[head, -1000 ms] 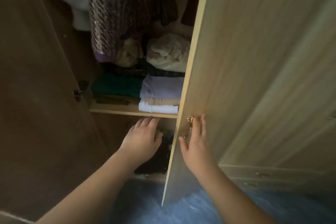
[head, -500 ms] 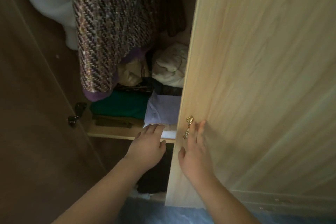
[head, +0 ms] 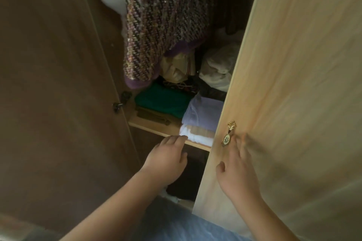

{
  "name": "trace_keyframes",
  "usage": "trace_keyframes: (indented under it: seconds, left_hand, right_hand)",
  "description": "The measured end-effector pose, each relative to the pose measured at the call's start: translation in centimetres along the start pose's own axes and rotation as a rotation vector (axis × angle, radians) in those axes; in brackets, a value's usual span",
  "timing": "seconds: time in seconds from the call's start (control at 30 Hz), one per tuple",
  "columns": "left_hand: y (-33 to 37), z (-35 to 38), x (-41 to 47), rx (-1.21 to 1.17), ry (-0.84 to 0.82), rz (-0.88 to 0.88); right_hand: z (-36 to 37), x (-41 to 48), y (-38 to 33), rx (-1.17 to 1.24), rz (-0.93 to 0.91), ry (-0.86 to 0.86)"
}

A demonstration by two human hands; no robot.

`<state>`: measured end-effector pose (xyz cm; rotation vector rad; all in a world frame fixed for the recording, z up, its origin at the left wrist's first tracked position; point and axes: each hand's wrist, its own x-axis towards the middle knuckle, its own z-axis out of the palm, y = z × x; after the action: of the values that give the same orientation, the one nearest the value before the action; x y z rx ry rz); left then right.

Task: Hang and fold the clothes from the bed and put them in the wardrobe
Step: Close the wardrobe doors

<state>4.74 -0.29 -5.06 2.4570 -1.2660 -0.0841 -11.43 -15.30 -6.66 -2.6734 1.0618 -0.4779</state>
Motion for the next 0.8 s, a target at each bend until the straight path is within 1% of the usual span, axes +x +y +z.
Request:
trace_keyframes:
  seconds: [0.07, 0.13, 0.2, 0.27, 0.37, 0.47, 0.53, 0.6, 0.67, 0.73, 0.8]
  left_hand:
    - [-1.1, -1.0, -2.9, -0.004, 0.000, -0.020]
    - [-2.8, -2.0, -6.4, 0.007, 0.018, -0.049]
    - [-4.8, -3.1, -10.3, 0.028, 0.049, -0.089]
    - [-7.3, -4.6, -14.5, 0.056, 0.084, -0.136]
    - [-11.6, -7.5, -21.0, 0.112, 0.097, -0.209]
    - [-16.2, -10.5, -26.8, 0.067, 0.146, -0.295]
    - [-18.9, -12.5, -29.5, -0.013, 0.200, -0.393]
    - [-21.0, -14.3, -30.8, -0.130, 0.308, -0.524]
    - [-22.5, -16.1, -30.6, -0.415, 0.483, -0.639]
    - [-23.4, -17.5, -29.3, -0.724, 0.579, -0.658]
    - [-23.5, -18.3, -27.4, -0.952, 0.560, -0.584]
  right_hand:
    - [0.2, -1.6, -1.1, 0.006, -0.004, -0.047]
    - [0.7, -3.7, -3.2, -0.038, -0.054, -0.095]
    - [1.6, -5.6, -6.1, -0.010, -0.114, -0.180]
    - [2.3, -7.3, -10.0, 0.043, -0.184, -0.245]
    - [3.2, -9.9, -17.0, 0.108, -0.278, -0.274]
    - [4.0, -12.6, -23.5, 0.184, -0.348, -0.275]
    - [4.4, -14.3, -26.9, 0.220, -0.371, -0.265]
    - [4.7, -15.8, -29.3, 0.225, -0.391, -0.257]
    - [4.7, -17.2, -30.6, 0.235, -0.391, -0.250]
    - [4.5, -18.3, -31.0, 0.238, -0.382, -0.233]
    - [4.0, -18.8, -30.7, 0.225, -0.369, -0.208]
